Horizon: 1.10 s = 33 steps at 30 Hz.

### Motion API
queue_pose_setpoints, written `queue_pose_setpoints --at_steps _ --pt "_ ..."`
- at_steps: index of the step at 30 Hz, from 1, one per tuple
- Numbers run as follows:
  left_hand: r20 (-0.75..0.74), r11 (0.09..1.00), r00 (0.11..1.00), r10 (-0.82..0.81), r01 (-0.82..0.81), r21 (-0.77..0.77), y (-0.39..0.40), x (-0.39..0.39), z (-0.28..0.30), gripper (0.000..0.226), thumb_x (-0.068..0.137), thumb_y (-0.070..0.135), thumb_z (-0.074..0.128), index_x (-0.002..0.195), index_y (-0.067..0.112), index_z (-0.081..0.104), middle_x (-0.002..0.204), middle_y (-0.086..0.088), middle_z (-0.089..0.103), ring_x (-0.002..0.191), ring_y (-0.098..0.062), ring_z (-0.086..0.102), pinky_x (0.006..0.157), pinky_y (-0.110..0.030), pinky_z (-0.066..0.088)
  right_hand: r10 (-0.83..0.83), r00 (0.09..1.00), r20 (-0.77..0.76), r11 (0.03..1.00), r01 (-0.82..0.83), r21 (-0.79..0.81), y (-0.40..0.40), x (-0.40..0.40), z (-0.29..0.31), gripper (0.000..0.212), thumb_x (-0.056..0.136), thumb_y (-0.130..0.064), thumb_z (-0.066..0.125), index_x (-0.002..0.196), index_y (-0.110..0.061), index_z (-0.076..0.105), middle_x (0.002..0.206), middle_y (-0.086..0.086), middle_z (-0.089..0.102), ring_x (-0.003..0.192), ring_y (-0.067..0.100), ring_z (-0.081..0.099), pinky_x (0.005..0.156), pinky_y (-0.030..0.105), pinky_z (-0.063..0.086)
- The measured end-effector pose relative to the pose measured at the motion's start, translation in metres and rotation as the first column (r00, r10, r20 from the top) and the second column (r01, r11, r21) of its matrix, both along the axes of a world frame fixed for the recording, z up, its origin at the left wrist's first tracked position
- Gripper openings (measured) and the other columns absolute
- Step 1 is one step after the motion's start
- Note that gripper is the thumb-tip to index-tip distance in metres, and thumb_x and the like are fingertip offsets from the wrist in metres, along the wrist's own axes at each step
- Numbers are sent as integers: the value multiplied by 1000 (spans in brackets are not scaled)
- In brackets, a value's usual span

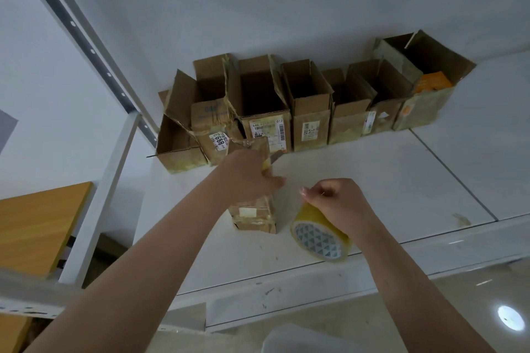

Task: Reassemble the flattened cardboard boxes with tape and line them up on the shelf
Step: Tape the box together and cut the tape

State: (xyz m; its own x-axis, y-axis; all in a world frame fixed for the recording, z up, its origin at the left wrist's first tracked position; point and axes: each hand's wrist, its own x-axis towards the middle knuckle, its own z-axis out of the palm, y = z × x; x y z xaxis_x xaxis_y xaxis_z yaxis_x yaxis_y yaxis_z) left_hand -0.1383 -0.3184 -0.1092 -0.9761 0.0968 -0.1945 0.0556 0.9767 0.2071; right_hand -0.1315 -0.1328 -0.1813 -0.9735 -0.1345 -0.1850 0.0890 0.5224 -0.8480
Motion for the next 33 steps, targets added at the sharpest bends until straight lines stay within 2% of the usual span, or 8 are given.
queue_pose_setpoints --at_steps 5,15,19,22,25,27,29,33 --pt "-101 997 992 73 -74 -6 -4 2 -10 40 92 36 58 65 11 43 65 0 46 58 -10 43 47 -23 30 -69 993 97 998 69 8 3 4 -23 32 83 -44 72 66 -17 68 57 -4 66 57 16 66 59 30 52" --pt "-176 986 981 79 -103 -129 13 6 -15 26 87 30 58 76 14 41 71 2 38 72 -24 51 56 -30 40 -144 985 -91 986 136 -95 15 0 -8 31 86 -43 68 66 -20 67 62 -3 65 59 11 63 59 29 53" --pt "-172 983 975 143 -119 143 -2 9 -10 39 90 48 60 67 23 41 68 4 50 65 -15 54 53 -24 37 -156 979 -129 964 123 -236 15 3 0 31 86 -38 70 64 -17 66 59 -4 63 53 3 57 54 19 48" --pt "-269 857 922 277 -111 503 0 21 -2 40 80 67 57 66 30 51 55 12 55 52 0 56 46 -12 36 -148 974 -169 944 88 -317 13 5 10 26 86 -33 70 65 -18 67 61 -1 63 54 4 57 53 16 47" --pt "-159 771 961 228 -79 631 18 32 2 59 58 85 54 82 32 63 68 25 60 65 15 59 50 -3 41 -141 957 -252 942 52 -332 6 5 20 22 87 -29 71 68 -19 69 62 -3 66 57 9 61 54 23 51" --pt "-88 756 971 222 -114 644 26 34 -4 53 60 72 72 81 24 68 69 19 62 64 8 60 51 -6 42 -144 942 -302 947 43 -318 3 5 25 19 87 -28 72 71 -18 72 65 2 68 65 24 66 61 38 56" --pt "-96 711 956 278 -138 690 27 33 -8 27 71 44 83 74 20 71 59 13 62 55 3 57 51 -11 41 -151 920 -363 960 49 -276 0 6 27 18 87 -31 70 73 -20 73 66 2 68 67 28 65 64 46 56" --pt "-57 538 935 349 -150 829 34 39 -8 16 82 23 78 68 16 73 58 9 64 52 4 51 57 -21 44 -231 827 -513 970 159 -181 -9 8 29 19 87 -45 66 76 -30 72 62 -13 65 62 7 61 55 29 45"
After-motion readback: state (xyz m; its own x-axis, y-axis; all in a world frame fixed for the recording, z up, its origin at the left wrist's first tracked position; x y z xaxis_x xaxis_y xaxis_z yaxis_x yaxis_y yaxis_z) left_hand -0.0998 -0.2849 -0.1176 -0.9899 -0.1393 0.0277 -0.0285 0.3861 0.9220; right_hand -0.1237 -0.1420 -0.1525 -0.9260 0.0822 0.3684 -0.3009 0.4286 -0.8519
